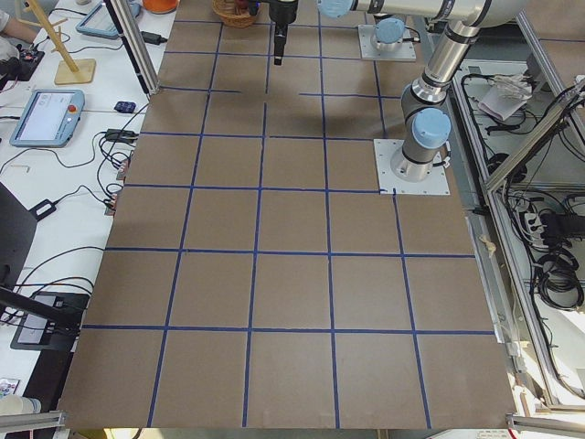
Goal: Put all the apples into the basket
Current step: 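Carry the red apple to the basket and open the right gripper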
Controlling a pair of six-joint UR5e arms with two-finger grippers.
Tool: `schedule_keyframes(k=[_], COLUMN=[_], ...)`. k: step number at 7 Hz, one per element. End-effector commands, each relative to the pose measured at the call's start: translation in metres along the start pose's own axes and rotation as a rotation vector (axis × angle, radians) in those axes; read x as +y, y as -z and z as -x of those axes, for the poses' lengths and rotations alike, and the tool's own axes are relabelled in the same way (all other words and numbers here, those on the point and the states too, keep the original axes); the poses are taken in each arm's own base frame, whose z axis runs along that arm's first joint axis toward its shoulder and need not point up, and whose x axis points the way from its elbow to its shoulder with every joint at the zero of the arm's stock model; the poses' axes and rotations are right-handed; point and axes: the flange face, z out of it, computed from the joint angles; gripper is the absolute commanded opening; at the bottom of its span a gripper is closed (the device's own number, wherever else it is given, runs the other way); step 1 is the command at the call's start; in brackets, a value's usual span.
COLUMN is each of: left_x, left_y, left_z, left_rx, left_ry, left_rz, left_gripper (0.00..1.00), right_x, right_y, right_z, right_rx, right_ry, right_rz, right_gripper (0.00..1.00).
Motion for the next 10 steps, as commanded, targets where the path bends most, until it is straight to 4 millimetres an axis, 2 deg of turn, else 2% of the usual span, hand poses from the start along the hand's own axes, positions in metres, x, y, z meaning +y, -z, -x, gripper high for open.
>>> schedule_keyframes(k=[1,2,3,4,5,6,7,8,9,10], left_x=[0.002,0.004,0.004,0.004,0.003,0.003,0.003,0.004,0.006,0.006], left_y=[0.000,-0.002,-0.001,0.000,0.001,0.001,0.001,0.001,0.000,-0.002], left_z=[0.000,0.000,0.000,0.000,0.000,0.000,0.000,0.000,0.000,0.000], left_rx=[-0.001,0.000,0.000,0.000,0.000,0.000,0.000,0.000,0.000,0.003], left_ry=[0.020,0.024,0.025,0.025,0.025,0.025,0.025,0.025,0.025,0.021], left_rz=[0.036,0.041,0.038,0.037,0.035,0.035,0.035,0.035,0.037,0.038], left_gripper=[1.00,1.00,1.00,1.00,1.00,1.00,1.00,1.00,1.00,1.00], right_x=[-0.016,-0.020,-0.019,-0.020,-0.024,-0.025,-0.025,-0.023,-0.018,0.004], right_y=[-0.044,-0.059,-0.066,-0.079,-0.093,-0.094,-0.091,-0.087,-0.062,-0.017], right_z=[-0.057,-0.058,-0.058,-0.058,-0.056,-0.055,-0.055,-0.061,-0.062,-0.053], right_rx=[0.014,0.009,0.005,-0.003,-0.026,-0.040,-0.036,-0.037,-0.031,-0.042], right_ry=[0.017,0.017,0.009,0.016,0.023,0.023,0.026,0.047,0.046,0.054], right_rz=[0.024,0.039,0.052,0.068,0.085,0.083,0.081,0.076,0.064,0.093], right_gripper=[0.00,0.00,0.00,0.13,0.53,0.87,1.00,1.00,1.00,1.00])
